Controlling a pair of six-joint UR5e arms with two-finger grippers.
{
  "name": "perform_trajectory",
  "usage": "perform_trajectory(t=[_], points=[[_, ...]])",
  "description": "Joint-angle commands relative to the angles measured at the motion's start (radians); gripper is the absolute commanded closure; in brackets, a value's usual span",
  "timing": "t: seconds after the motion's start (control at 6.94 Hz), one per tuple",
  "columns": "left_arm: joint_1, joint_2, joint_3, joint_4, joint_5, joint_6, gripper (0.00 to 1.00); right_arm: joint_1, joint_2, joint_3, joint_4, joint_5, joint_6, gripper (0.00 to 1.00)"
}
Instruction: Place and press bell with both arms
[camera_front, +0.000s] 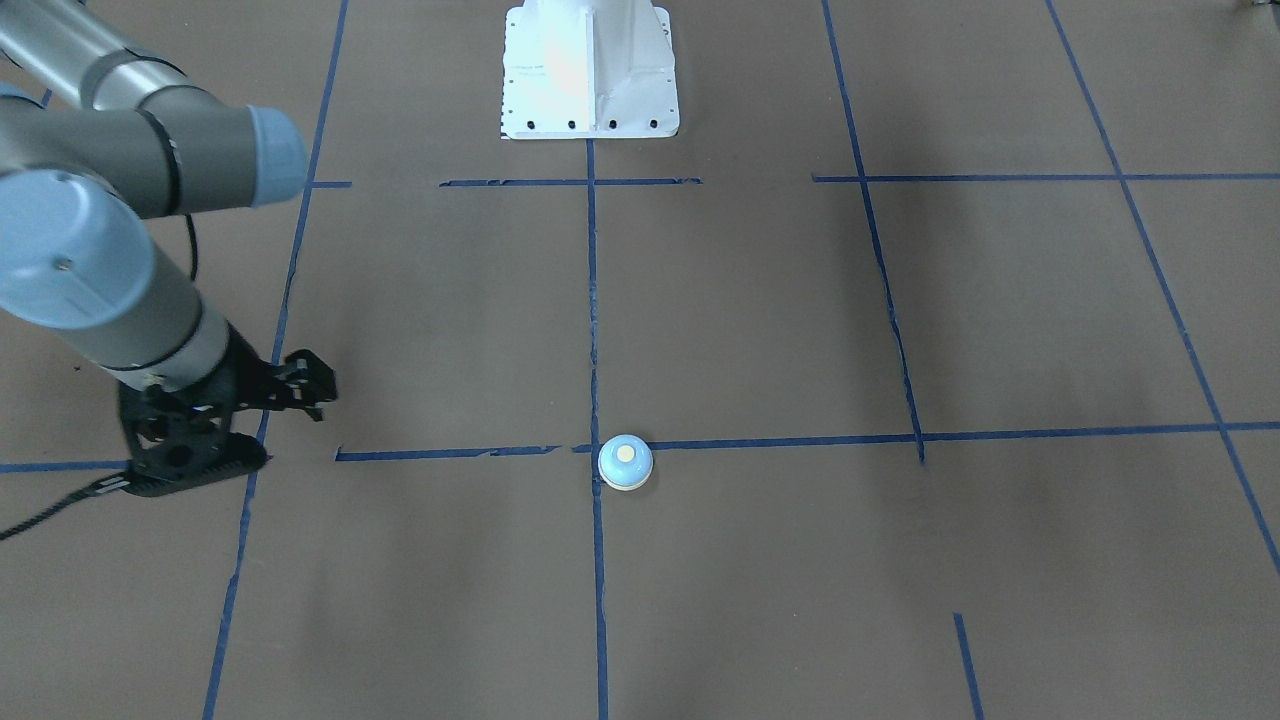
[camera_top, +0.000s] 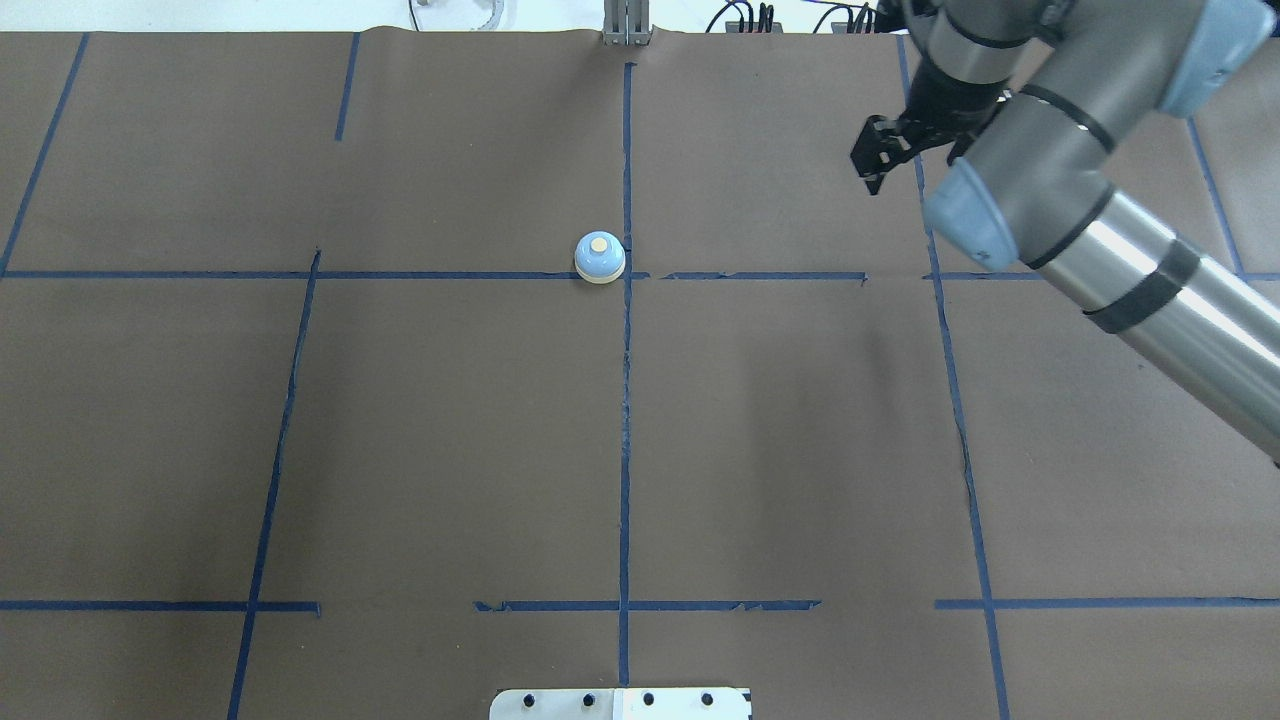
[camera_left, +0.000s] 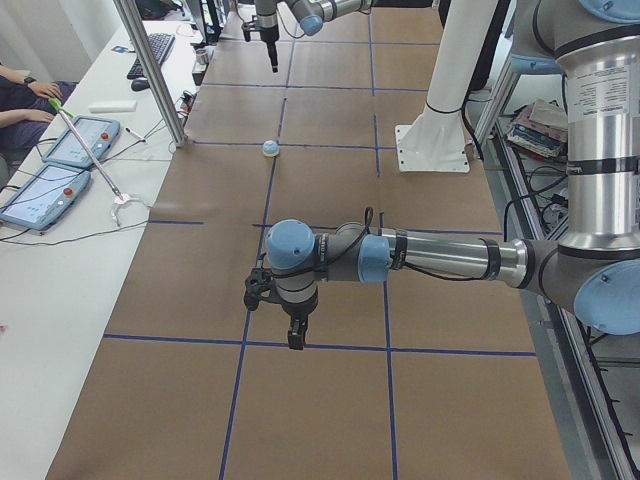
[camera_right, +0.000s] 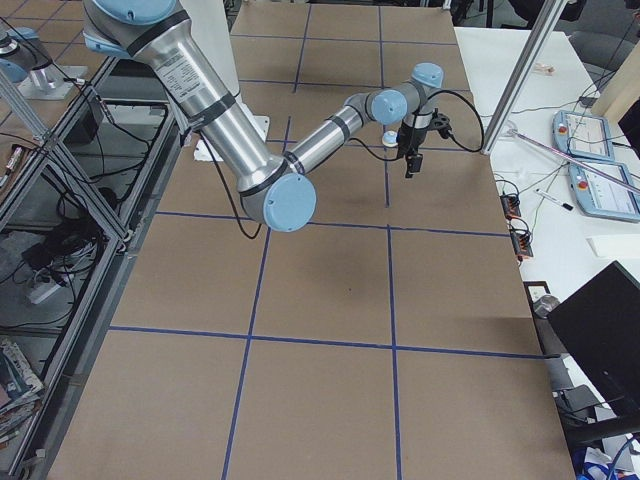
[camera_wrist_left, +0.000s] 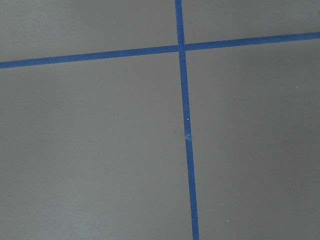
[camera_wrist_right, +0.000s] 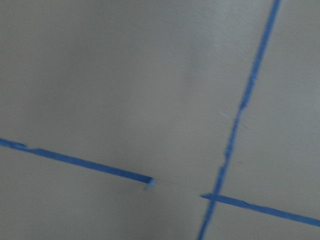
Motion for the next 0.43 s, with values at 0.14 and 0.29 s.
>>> perform_trajectory(t=[0.14,0.29], points=[[0.000,0.000,0.012,-0.001,-0.003,0.000,0.00,0.218,-0.295,0.196,-0.141,0.037,-0.457,0.00],[0.000,0.000,-0.002,0.002,-0.004,-0.001,0.00,0.280,-0.378,0.235,-0.140,0.043,-0.523,0.00]])
